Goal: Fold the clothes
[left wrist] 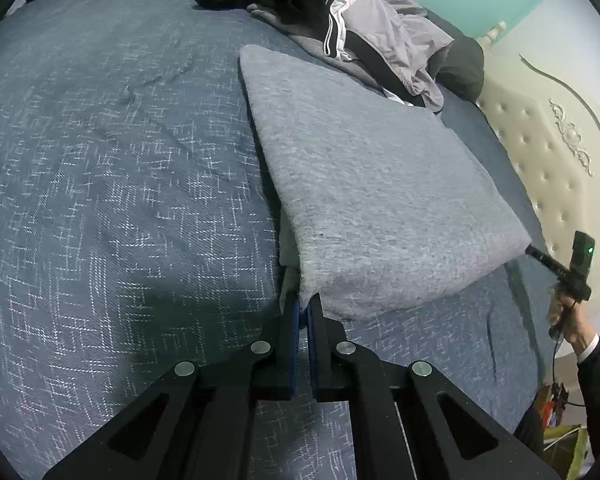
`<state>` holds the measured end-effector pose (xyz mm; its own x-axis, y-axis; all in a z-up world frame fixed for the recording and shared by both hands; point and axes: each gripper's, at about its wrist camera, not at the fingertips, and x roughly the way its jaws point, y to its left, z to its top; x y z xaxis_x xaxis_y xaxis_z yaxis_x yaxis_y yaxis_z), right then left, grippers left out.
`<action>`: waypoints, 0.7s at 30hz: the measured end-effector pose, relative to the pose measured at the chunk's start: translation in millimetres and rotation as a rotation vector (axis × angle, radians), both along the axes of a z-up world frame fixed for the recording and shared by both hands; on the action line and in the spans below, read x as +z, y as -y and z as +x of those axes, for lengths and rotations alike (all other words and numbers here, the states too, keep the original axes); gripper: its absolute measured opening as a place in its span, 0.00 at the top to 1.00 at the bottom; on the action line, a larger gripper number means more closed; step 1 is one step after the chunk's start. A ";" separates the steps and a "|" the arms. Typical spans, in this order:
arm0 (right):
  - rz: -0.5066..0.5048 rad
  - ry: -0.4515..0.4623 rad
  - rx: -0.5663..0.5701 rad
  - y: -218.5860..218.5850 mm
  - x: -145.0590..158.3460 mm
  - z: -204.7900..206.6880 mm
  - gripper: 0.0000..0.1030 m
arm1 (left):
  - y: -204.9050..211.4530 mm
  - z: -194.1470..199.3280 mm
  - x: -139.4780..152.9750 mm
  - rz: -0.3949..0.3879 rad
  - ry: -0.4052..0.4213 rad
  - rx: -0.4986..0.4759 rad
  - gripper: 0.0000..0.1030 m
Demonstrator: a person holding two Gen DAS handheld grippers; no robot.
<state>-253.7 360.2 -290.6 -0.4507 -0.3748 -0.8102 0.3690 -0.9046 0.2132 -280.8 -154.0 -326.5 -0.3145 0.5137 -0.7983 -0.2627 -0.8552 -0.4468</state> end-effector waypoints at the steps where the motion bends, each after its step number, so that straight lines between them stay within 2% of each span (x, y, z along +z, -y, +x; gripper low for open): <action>1: 0.005 0.021 0.009 0.6 -5.8 0.2 0.99 | 0.9 0.3 0.4 0.002 0.000 0.000 0.96; 3: 0.007 0.061 0.023 1.4 -16.4 0.8 0.98 | 2.9 1.7 1.3 0.004 -0.001 -0.001 0.96; 7: -0.018 0.058 0.002 -0.7 -15.9 3.2 0.96 | 2.0 3.2 3.1 -0.006 -0.006 -0.009 0.96; 9: 0.004 0.046 -0.030 -3.4 -13.3 5.4 0.95 | -0.6 2.3 4.1 -0.008 -0.009 -0.012 0.96; 10: 0.010 0.043 -0.028 -4.0 -13.1 7.1 0.93 | -1.8 1.8 4.3 -0.008 -0.010 -0.013 0.96; 12: -0.009 0.088 -0.018 -3.1 -18.9 7.9 0.82 | -3.3 1.2 3.7 -0.009 -0.009 -0.012 0.96; 13: -0.005 0.096 -0.009 -0.3 -21.4 8.7 0.73 | -3.8 1.0 3.2 -0.008 -0.008 -0.010 0.96; 14: -0.001 0.102 0.001 2.5 -23.9 9.5 0.69 | -4.4 1.0 2.5 -0.006 -0.006 -0.007 0.96; 21: 0.083 0.076 0.027 27.5 -37.7 3.7 0.69 | -6.5 1.4 1.8 -0.009 0.000 -0.006 0.96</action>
<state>-250.0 332.7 -328.3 -0.3772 -0.3159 -0.8706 0.3795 -0.9102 0.1659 -279.4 -147.5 -324.7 -0.3114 0.5079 -0.8032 -0.2675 -0.8578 -0.4388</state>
